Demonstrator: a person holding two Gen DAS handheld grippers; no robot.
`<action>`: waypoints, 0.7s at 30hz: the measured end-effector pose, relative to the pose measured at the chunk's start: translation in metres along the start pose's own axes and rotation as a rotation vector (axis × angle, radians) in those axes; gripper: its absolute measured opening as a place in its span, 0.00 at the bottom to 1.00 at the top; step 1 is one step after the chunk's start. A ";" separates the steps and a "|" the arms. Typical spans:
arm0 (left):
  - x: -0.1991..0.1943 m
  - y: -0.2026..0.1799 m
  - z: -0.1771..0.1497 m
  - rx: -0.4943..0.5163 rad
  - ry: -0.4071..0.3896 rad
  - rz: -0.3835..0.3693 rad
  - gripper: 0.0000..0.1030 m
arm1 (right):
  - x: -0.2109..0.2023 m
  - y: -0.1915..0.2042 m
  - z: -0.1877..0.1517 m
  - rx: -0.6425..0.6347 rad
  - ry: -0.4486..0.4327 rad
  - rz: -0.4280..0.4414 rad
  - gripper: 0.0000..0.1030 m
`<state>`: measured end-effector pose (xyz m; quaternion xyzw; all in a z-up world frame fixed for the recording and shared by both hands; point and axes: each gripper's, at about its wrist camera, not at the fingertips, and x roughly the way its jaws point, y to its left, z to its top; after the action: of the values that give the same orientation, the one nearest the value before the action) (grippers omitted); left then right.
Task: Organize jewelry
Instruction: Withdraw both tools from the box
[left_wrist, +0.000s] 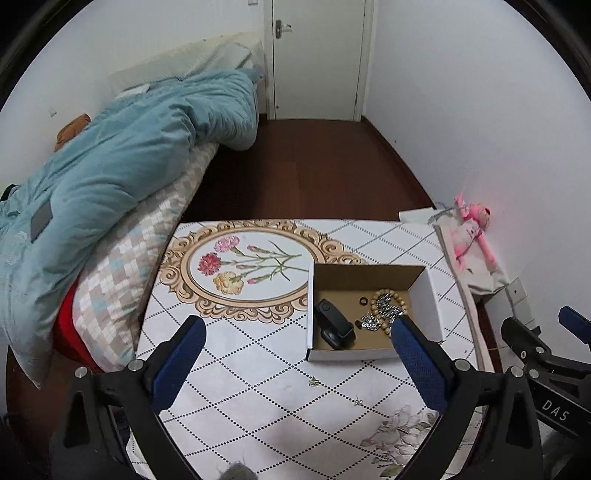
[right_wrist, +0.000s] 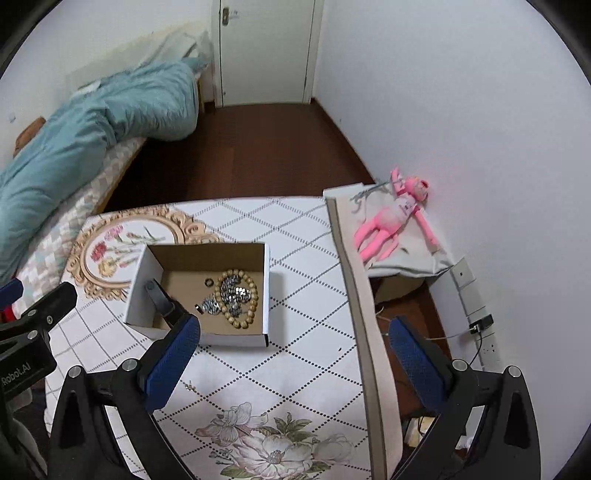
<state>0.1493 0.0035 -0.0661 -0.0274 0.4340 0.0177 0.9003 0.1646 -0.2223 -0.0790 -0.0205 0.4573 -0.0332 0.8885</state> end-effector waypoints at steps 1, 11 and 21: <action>-0.006 0.001 0.000 -0.001 -0.009 -0.003 1.00 | -0.007 -0.001 0.001 0.002 -0.014 0.000 1.00; -0.029 0.007 -0.002 -0.020 -0.021 -0.008 1.00 | -0.048 -0.006 0.002 0.032 -0.063 0.033 1.00; 0.028 0.036 -0.060 -0.011 0.138 0.097 1.00 | 0.024 0.029 -0.057 0.004 0.124 0.190 0.98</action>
<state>0.1174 0.0358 -0.1265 -0.0126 0.4960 0.0616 0.8661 0.1336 -0.1955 -0.1334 0.0269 0.5111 0.0489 0.8577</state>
